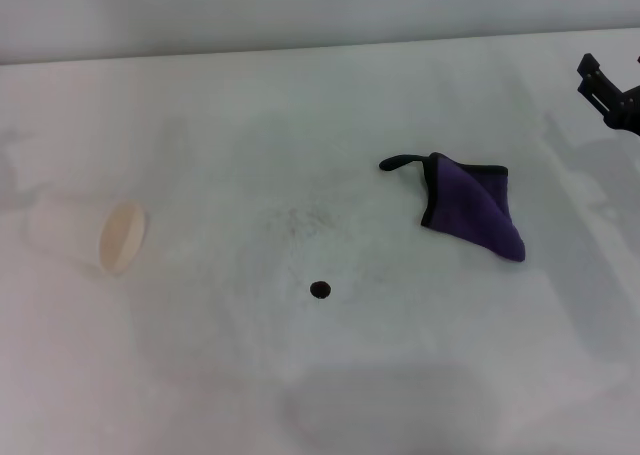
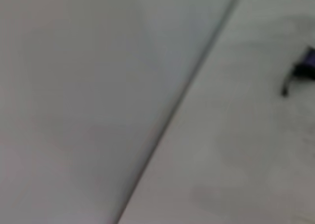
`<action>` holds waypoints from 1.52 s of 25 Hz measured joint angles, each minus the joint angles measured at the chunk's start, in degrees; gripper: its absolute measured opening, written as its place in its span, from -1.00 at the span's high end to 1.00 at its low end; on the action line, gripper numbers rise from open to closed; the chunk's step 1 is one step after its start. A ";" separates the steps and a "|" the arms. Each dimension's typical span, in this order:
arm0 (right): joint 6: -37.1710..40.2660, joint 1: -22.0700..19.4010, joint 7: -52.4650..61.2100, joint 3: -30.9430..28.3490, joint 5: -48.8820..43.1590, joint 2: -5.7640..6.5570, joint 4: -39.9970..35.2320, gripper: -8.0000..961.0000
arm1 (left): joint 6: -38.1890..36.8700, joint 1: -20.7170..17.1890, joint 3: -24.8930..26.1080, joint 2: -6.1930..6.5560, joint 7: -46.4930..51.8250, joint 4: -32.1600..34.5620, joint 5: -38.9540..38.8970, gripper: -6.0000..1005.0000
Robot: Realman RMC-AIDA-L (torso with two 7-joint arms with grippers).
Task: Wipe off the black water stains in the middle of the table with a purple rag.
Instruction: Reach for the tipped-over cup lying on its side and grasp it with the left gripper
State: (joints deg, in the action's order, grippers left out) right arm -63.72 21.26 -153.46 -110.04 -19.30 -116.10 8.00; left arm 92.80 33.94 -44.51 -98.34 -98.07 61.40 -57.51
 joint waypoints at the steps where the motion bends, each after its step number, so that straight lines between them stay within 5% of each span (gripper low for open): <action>1: 0.00 0.10 0.00 0.01 0.18 0.00 0.00 -0.80 | 0.99 0.16 0.00 -0.54 -1.09 1.39 1.02 -0.75; 7: -0.28 0.19 0.58 0.15 2.21 -0.10 0.02 -0.80 | 5.77 0.05 -1.27 -4.66 -6.19 9.55 7.25 -0.75; 10: -0.53 0.19 0.94 0.56 2.00 -0.09 -0.03 -0.80 | 6.61 0.00 -3.55 -5.75 -7.24 10.50 9.74 -0.75; 19: -0.78 -0.72 1.57 2.90 1.57 -0.09 -0.75 -0.80 | 3.75 -1.03 -7.28 -17.28 -16.33 16.61 25.16 -0.75; 21: -0.88 -0.87 1.59 2.99 1.57 -0.09 -0.77 -0.80 | 2.50 -1.75 -7.52 -18.76 -19.22 16.67 26.48 -0.75; 38: -0.39 -0.17 1.48 3.30 1.98 -0.09 -0.64 -0.80 | -6.10 -2.90 -10.31 -20.24 -24.36 10.89 26.32 -0.75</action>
State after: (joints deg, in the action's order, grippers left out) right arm -64.11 21.09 -151.98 -106.75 -17.33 -116.19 7.36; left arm 86.70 31.03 -54.83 -118.58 -122.43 72.29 -31.19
